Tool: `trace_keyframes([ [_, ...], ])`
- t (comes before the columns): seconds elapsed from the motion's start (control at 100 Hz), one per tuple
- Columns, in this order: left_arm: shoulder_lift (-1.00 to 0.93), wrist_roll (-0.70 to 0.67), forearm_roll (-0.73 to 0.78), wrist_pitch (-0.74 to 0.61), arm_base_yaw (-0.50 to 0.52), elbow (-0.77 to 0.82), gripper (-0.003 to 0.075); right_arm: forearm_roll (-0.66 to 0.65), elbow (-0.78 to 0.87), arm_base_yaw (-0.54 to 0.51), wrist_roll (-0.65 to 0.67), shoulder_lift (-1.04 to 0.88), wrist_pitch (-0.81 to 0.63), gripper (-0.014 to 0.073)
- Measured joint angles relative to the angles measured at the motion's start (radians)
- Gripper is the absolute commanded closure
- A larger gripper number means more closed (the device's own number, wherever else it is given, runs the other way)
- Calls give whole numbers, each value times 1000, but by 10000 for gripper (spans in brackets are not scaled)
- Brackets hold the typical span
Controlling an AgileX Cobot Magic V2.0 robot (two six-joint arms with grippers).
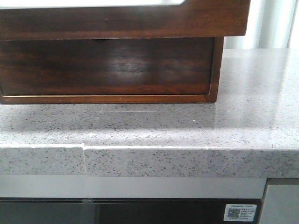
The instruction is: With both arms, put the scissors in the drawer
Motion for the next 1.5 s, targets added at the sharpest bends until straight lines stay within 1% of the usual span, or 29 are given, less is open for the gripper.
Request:
trace_keyframes([
  [0.19, 0, 0, 0, 0, 0, 0, 738, 0, 0, 0, 0, 0, -5, 655],
  [0.24, 0, 0, 0, 0, 0, 0, 738, 0, 5, 0, 0, 0, -32, 655],
  [0.31, 0, 0, 0, 0, 0, 0, 738, -2, 24, -7, 38, 0, -113, 655],
  [0.36, 0, 0, 0, 0, 0, 0, 738, -29, 48, -23, 104, 0, -208, 655],
  [0.42, 0, 0, 0, 0, 0, 0, 738, -101, 82, -52, 235, 0, -322, 655],
  [0.48, 0, 0, 0, 0, 0, 0, 738, -180, 126, -99, 378, 0, -455, 655],
  [0.53, 0, 0, 0, 0, 0, 0, 738, -235, 159, -147, 470, 0, -542, 655],
  [0.6, 0, 0, 0, 0, 0, 0, 738, -280, 198, -229, 569, 0, -619, 655],
  [0.67, 0, 0, 0, 0, 0, 0, 738, -299, 225, -320, 636, 0, -647, 655],
  [0.82, 0, -2, 0, 0, 0, 0, 738, -338, 229, -517, 725, 0, -638, 655],
  [0.89, 0, 0, 0, 0, 0, 0, 738, -344, 229, -587, 741, 0, -620, 655],
  [1.01, 0, 0, 0, 0, 0, 0, 738, -348, 229, -667, 749, 0, -567, 655],
  [1.1, 0, -2, 0, 0, 0, 0, 738, -354, 229, -702, 750, 0, -498, 655],
  [1.27, 0, -2, 0, 0, 0, 0, 738, -356, 229, -721, 746, 0, -337, 655],
  [1.5, 0, -2, 0, 0, 0, 0, 738, -351, 229, -748, 682, 0, -193, 655],
])
